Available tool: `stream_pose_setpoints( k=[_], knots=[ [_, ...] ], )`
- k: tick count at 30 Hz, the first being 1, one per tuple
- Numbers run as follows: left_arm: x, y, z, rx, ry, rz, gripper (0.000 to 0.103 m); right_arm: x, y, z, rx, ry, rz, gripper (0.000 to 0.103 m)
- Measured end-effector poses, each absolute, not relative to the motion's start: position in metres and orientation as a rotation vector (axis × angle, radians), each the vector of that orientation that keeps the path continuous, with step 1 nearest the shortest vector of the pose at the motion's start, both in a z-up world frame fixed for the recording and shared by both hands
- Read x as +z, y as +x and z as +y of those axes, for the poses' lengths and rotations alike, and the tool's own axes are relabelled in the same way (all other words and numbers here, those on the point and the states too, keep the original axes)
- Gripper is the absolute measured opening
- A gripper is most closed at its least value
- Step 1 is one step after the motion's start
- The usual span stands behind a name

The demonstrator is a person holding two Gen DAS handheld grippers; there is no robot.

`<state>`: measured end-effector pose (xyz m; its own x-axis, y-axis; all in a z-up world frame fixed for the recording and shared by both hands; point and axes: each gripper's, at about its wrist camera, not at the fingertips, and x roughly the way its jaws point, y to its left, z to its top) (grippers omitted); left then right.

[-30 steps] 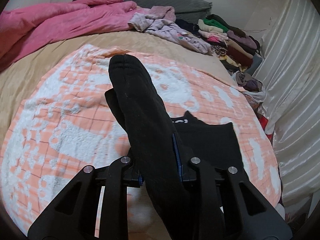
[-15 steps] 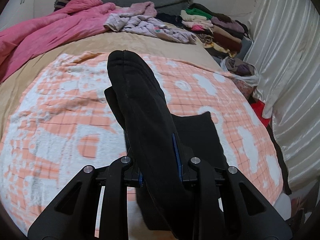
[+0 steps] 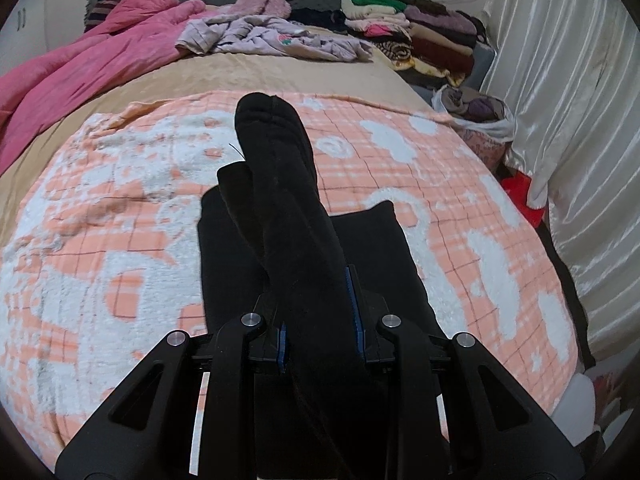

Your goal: Fold small clothes

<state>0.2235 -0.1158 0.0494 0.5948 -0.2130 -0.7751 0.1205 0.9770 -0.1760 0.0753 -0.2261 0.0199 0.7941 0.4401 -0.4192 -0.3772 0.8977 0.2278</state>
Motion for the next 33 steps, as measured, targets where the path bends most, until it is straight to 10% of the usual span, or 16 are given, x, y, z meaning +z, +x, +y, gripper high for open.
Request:
stream_pose_setpoints(
  k=[7, 10, 19, 28, 33],
  knots=[
    [0.036, 0.235, -0.144, -0.228, -0.07, 0.948, 0.024, 0.01, 0.081, -0.241, 0.414, 0.164, 0.522, 0.006],
    [0.025, 0.241, -0.146, -0.273, -0.123, 0.975, 0.077, 0.002, 0.088, -0.25, 0.399, 0.213, 0.577, 0.007],
    [0.035, 0.211, -0.085, -0.23, -0.254, 0.861, 0.07, -0.02, 0.101, -0.287, 0.395, 0.384, 0.701, 0.028],
    [0.015, 0.196, -0.055, -0.14, -0.148, 0.877, 0.07, 0.016, 0.113, -0.332, 0.41, 0.544, 0.679, 0.077],
    [-0.001, 0.189, -0.057, -0.154, -0.12, 0.894, 0.07, 0.026, 0.178, -0.329, 0.382, 0.45, 0.817, 0.079]
  ],
)
